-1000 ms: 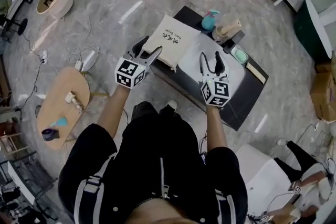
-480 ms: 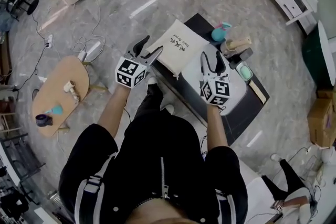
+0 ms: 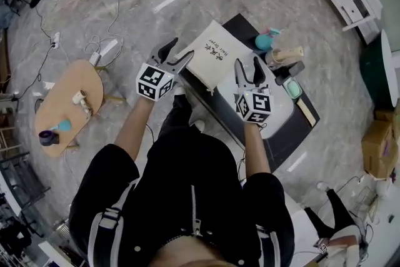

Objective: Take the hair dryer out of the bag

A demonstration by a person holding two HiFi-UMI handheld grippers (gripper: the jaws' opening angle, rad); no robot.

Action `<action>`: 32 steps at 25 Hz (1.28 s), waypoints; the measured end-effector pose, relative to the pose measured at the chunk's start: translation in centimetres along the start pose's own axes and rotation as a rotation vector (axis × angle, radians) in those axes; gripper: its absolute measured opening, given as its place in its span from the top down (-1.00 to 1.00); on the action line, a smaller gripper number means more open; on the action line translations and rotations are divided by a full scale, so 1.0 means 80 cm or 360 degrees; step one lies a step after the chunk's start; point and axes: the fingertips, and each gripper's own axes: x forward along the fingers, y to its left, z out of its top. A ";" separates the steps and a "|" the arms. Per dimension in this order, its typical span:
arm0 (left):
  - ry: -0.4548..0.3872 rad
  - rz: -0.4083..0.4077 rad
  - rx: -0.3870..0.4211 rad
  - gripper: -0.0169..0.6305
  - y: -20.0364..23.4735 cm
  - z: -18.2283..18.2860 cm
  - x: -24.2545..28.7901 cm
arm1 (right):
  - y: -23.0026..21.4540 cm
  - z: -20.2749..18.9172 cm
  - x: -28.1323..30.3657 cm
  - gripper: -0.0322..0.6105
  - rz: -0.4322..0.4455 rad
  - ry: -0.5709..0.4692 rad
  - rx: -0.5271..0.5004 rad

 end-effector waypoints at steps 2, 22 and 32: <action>0.0008 0.0003 -0.0017 0.09 0.004 -0.006 0.000 | 0.003 -0.005 0.006 0.12 0.0011 0.0021 -0.0002; 0.0139 0.0159 -0.0185 0.09 0.060 -0.085 -0.038 | 0.108 -0.147 0.069 0.16 0.0451 0.0547 -0.0254; 0.0167 0.0261 -0.0241 0.09 0.086 -0.106 -0.072 | 0.150 -0.220 0.082 0.15 0.0597 0.0800 -0.0511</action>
